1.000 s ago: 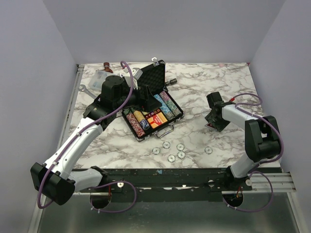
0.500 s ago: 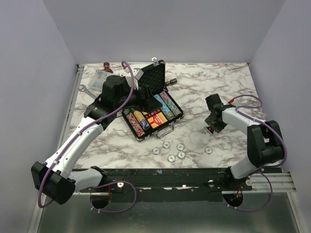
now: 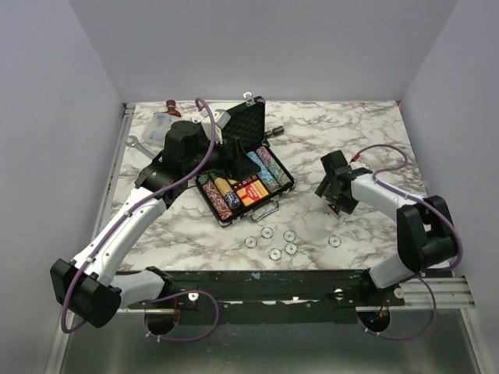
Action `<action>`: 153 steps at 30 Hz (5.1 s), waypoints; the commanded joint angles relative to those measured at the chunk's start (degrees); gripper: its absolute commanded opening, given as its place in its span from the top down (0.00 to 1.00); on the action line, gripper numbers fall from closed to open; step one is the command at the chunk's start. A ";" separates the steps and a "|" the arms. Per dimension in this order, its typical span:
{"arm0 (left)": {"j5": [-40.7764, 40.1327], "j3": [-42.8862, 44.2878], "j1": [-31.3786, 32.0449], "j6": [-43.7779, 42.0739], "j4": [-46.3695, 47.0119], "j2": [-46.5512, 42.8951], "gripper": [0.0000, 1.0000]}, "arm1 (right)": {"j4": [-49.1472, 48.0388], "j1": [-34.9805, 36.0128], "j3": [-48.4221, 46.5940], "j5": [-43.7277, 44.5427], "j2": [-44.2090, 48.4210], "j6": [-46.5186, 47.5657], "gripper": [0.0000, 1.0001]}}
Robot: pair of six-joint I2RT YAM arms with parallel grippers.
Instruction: Pack up texas hold em set
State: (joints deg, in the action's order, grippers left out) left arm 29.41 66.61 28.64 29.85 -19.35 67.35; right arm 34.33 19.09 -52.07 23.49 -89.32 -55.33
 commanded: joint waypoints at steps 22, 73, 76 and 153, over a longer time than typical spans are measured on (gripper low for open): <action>3.53 -0.97 0.45 1.27 2.57 -0.30 0.21 | -1.19 0.42 -1.15 -4.55 -2.56 15.69 0.03; -21.06 2.47 -3.11 -0.82 -7.64 -7.04 0.23 | -14.49 24.40 -16.39 -12.38 -5.66 30.98 0.62; -32.27 3.90 -4.32 1.77 -11.64 -8.65 0.23 | -16.55 25.54 -19.15 -17.36 -9.93 39.69 0.62; -16.64 13.52 6.42 -15.68 -15.31 9.66 0.18 | -5.15 6.63 3.26 7.44 6.93 9.42 0.00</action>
State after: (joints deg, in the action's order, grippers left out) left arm 16.40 81.19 35.22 20.10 -31.09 77.38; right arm 32.60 28.69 -41.10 28.38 -74.00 -52.53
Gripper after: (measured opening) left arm 0.820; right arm 0.998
